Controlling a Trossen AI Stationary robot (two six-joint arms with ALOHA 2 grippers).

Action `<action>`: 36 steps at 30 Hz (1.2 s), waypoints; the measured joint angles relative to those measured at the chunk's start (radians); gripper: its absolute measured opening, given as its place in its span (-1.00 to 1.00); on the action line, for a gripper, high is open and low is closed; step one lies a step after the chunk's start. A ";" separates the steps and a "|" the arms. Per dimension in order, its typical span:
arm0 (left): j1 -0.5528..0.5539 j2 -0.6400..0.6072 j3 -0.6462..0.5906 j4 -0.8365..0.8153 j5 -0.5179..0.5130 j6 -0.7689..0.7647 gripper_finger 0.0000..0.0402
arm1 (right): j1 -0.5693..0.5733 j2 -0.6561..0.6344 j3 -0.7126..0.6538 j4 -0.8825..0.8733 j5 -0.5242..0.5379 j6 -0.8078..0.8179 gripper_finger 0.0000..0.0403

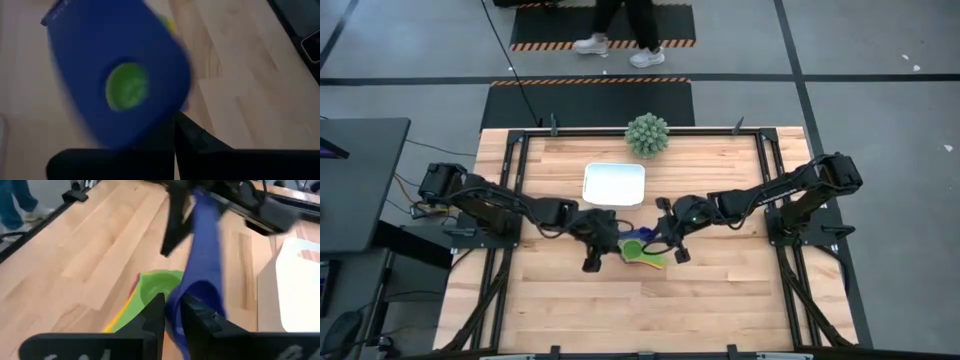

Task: Nest measuring cups in basket
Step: Stack the blue measuring cup on top of the green measuring cup

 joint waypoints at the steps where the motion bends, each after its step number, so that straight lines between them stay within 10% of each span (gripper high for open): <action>1: -0.005 -0.010 -0.010 0.003 -0.016 -0.012 -1.00 | 0.000 0.000 0.000 -0.007 0.000 -0.005 -0.67; 13: 0.006 -0.100 -0.009 0.005 -0.096 -0.040 -0.94 | 0.021 0.000 0.000 -0.121 0.020 -0.053 -0.80; 20: 0.005 -0.095 -0.010 0.007 -0.096 -0.129 -0.93 | 0.018 -0.031 0.048 -0.422 0.091 0.291 -0.81; 36: 0.006 -0.098 -0.010 0.048 -0.182 -0.165 -0.89 | -0.092 -0.091 0.082 -0.987 0.139 0.824 -0.07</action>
